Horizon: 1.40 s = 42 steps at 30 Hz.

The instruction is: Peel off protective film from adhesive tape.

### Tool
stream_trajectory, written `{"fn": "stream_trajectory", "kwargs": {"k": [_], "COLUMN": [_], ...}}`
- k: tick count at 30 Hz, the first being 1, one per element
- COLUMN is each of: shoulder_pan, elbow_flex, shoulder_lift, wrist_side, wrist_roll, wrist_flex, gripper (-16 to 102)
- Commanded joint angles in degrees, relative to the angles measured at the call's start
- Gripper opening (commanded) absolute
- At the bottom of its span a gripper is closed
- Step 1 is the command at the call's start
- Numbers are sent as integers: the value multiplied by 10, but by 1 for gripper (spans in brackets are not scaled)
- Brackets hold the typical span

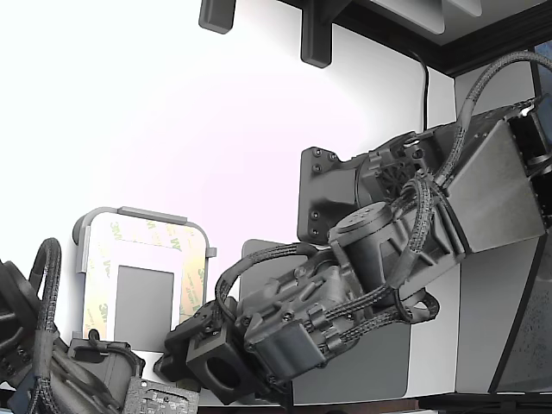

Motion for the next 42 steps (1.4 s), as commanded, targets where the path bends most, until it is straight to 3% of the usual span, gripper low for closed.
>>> {"fn": "stream_trajectory", "kwargs": {"k": [1, 42], "shoulder_pan": [-5, -6], "elbow_flex": [-12, -8], "shoulder_lift": [18, 18], "wrist_side": [-1, 2], "wrist_roll": [1, -10], "wrist_flex": [0, -8], "gripper": [-10, -10]}}
